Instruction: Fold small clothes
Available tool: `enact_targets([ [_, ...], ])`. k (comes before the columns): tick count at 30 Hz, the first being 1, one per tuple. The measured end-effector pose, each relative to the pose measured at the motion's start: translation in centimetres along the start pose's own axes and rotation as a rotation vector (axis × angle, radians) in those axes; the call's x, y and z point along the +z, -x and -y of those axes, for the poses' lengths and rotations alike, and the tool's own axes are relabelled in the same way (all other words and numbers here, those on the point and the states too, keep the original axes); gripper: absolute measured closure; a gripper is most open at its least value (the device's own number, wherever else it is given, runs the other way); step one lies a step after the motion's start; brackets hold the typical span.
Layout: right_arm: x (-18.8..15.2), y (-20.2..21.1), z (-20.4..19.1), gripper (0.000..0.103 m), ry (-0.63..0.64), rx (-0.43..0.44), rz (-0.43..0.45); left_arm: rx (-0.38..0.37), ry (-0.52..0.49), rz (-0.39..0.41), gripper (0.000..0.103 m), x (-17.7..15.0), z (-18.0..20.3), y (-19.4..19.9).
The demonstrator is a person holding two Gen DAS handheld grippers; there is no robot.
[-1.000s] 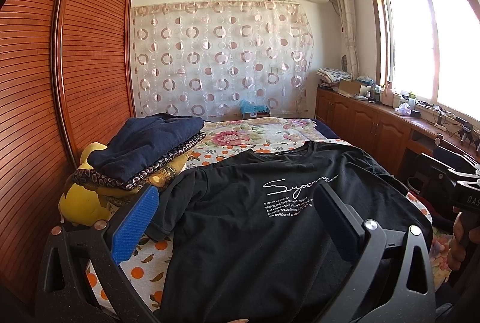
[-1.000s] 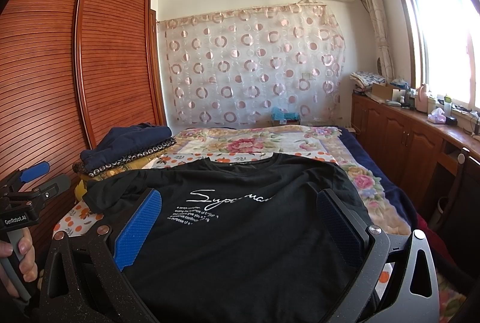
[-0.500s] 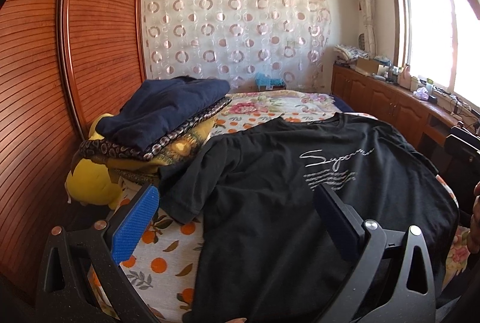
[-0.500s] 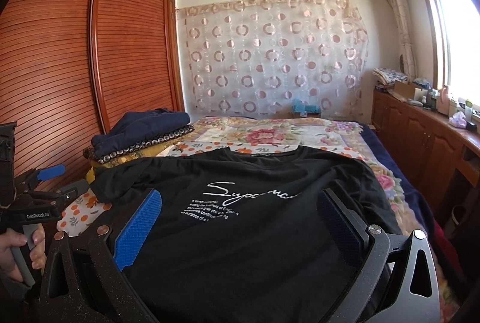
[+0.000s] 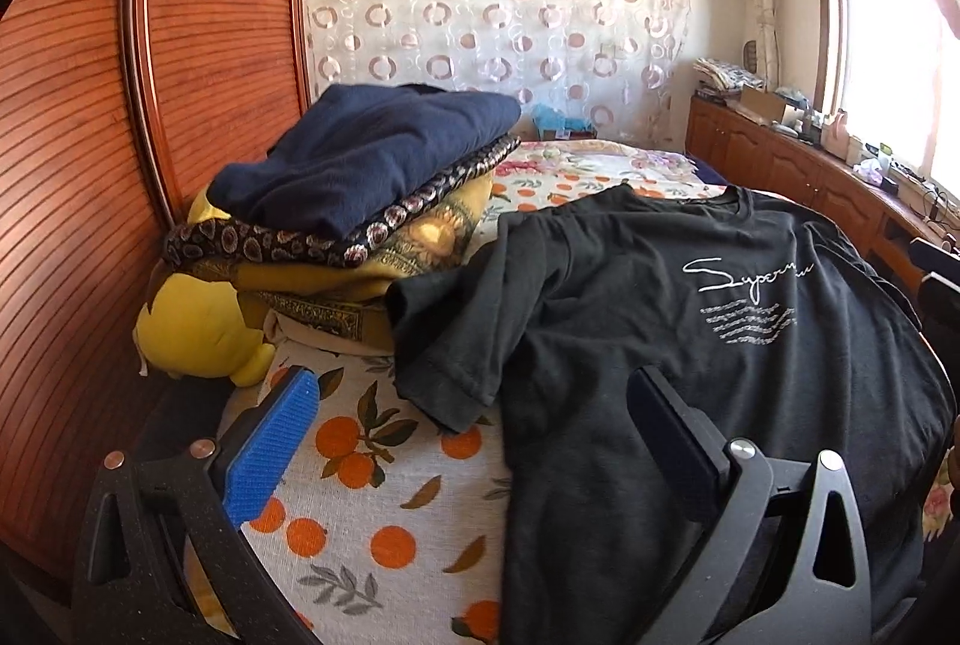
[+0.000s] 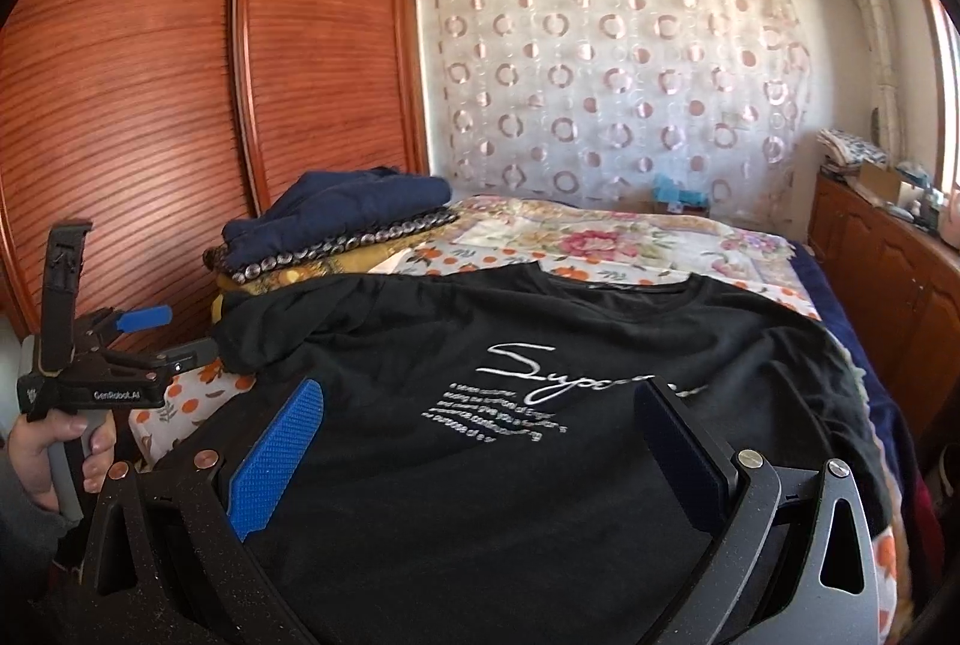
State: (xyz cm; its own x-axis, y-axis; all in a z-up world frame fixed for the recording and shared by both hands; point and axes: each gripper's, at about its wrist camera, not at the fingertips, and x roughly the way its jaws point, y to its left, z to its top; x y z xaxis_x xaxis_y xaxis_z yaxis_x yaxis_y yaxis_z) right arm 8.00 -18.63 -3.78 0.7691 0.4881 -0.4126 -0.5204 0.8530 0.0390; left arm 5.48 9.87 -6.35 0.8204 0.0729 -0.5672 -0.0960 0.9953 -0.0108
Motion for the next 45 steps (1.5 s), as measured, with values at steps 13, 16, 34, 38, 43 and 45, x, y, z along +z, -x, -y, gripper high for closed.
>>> enact_targets([
  [13,2.1,-3.8,2.0,0.000,0.051,0.090,-0.121,-0.081,-0.002,-0.087,0.062,0.7,-1.5,-3.4],
  [16,2.4,-3.7,2.2,0.000,0.057,0.091,-0.130,-0.078,-0.038,-0.110,0.066,0.5,-1.2,-3.9],
  [34,2.4,-3.0,2.1,0.000,0.019,0.047,-0.106,-0.205,-0.121,-0.024,0.096,6.9,2.7,-0.4],
  [38,2.5,-2.5,2.7,0.000,-0.002,0.028,-0.092,-0.254,-0.163,-0.008,0.096,9.8,5.3,-0.5],
  [43,2.4,-1.8,3.9,0.000,-0.036,0.001,-0.074,-0.305,-0.184,-0.027,0.095,11.9,8.3,-1.1],
  [45,2.2,-1.5,4.1,0.000,-0.049,-0.009,-0.071,-0.312,-0.187,-0.034,0.092,12.2,9.0,-1.0],
])
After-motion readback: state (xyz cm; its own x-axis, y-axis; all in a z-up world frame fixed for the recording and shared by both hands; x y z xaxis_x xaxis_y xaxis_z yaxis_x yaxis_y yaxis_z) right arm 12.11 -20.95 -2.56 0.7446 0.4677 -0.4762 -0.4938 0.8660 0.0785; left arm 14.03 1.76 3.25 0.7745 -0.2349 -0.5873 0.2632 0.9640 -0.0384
